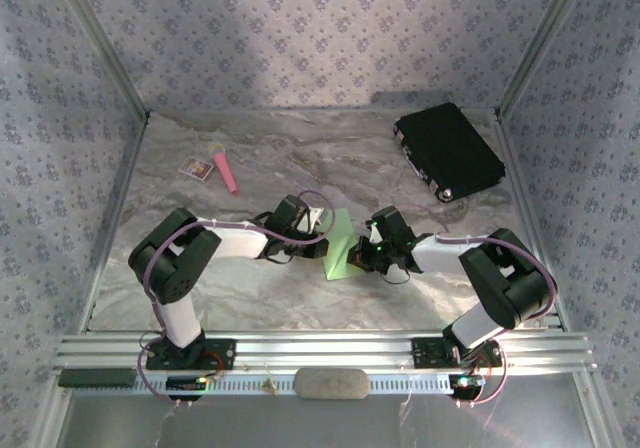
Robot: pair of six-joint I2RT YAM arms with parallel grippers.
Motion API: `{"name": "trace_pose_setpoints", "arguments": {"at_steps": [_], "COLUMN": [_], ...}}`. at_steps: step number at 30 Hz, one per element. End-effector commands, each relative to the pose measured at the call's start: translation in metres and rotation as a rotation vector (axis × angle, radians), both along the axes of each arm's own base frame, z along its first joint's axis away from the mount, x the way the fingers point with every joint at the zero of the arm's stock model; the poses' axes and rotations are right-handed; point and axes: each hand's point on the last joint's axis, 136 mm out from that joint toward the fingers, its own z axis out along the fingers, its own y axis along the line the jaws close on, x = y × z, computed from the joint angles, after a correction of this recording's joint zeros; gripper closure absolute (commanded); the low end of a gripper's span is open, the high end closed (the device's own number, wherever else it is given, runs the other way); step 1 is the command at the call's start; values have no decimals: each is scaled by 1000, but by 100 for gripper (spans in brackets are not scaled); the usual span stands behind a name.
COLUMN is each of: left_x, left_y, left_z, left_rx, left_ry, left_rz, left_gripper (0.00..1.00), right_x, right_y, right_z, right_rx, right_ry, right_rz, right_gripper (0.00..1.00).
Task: Fold a paper plane with a square sheet of paper (pick it up from the middle)
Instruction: Fold the triangle a second time at the center of the table.
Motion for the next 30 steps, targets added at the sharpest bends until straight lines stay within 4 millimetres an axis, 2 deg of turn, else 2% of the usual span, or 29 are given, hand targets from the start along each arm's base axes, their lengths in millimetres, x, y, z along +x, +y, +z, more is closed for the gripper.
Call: {"name": "trace_pose_setpoints", "arguments": {"at_steps": [1, 6, 11, 17, 24, 30], "left_x": [0, -2, -3, -1, -2, -2], "left_y": [-2, 0, 1, -1, -1, -2], "left_z": [-5, -8, -9, -7, -8, -8], "left_rx": [14, 20, 22, 17, 17, 16], "left_ry": [0, 9, 11, 9, 11, 11], "left_rz": [-15, -15, -14, -17, -19, -18], "left_gripper": [100, 100, 100, 100, 100, 100], "right_x": [-11, -7, 10, 26, 36, 37], "right_y": [-11, -9, -1, 18, 36, 41], "right_z": [-16, -10, 16, 45, 50, 38], "right_rx": [-74, -55, 0, 112, 168, 163], "right_ry": [45, 28, -49, -118, -110, -66], "right_rz": [1, 0, -13, -4, 17, 31], "right_gripper": [100, 100, 100, 100, 100, 100]}}
